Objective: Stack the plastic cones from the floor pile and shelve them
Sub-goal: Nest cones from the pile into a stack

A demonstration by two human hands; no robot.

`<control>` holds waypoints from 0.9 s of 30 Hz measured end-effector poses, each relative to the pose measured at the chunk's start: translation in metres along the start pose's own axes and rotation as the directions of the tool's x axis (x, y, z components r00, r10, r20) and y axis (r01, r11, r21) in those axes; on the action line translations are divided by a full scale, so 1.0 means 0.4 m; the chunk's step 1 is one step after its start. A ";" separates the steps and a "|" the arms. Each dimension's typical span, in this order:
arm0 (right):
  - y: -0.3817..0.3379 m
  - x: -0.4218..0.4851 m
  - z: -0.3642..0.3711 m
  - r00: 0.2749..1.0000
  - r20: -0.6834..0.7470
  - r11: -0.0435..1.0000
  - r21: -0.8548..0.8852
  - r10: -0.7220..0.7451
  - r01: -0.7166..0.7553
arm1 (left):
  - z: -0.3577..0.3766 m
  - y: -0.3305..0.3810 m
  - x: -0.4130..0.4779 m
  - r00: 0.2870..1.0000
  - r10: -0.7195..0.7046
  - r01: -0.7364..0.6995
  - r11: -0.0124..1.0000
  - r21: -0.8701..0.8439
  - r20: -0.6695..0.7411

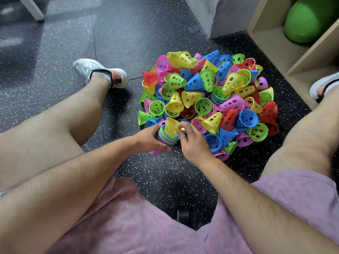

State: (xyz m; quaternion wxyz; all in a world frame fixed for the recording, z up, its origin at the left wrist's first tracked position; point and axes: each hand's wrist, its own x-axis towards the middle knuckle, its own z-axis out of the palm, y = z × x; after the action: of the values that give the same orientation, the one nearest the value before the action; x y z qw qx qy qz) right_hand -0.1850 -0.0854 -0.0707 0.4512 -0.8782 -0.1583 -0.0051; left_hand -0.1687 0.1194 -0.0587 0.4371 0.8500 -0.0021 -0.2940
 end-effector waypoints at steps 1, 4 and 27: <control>0.002 -0.001 0.002 1.000 0.011 1.000 -0.015 0.004 -0.004 | 0.000 0.004 -0.003 1.000 0.009 -0.009 1.000 0.000 -0.002; 0.007 -0.001 0.002 0.999 0.032 0.998 -0.046 0.032 -0.031 | -0.003 0.009 -0.007 1.000 0.014 -0.014 1.000 0.012 -0.007; 0.054 0.184 0.135 0.950 0.256 0.719 -0.694 0.177 0.052 | -0.072 -0.077 0.036 0.973 -0.230 0.228 0.931 0.286 -0.027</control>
State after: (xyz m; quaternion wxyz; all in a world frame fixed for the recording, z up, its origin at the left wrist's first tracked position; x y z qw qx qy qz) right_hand -0.1163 -0.0342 -0.1086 0.0602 -0.9776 -0.1822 0.0866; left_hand -0.1502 0.1563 -0.0760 0.2719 0.8977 0.0527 -0.3426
